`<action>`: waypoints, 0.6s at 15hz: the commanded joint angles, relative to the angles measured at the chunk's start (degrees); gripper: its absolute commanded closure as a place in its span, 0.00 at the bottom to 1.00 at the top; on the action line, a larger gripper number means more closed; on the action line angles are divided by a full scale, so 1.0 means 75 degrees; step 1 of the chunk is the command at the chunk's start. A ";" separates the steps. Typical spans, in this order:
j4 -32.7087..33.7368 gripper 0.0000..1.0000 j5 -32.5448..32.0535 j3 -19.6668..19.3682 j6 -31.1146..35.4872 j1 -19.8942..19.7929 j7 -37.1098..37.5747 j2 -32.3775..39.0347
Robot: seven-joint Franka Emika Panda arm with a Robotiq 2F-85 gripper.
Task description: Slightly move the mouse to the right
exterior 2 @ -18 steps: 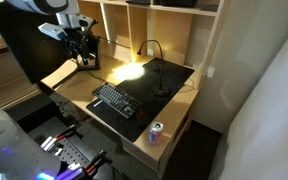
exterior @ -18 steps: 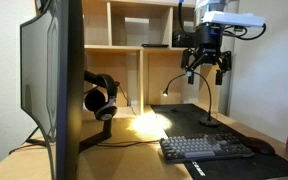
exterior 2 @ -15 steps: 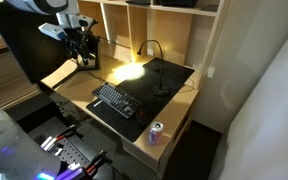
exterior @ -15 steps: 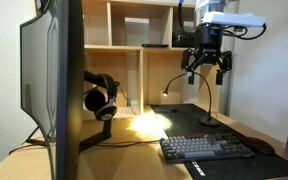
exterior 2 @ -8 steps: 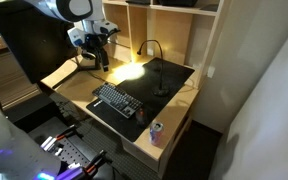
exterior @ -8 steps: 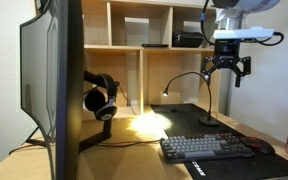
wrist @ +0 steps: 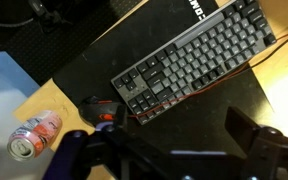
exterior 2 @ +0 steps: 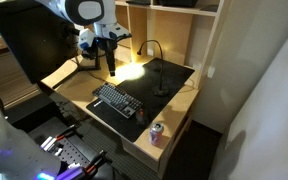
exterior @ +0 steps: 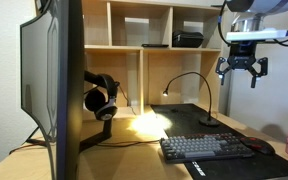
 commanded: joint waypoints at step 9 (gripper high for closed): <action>0.0459 0.00 0.0624 -0.1210 0.0046 -0.0862 0.0176 0.1256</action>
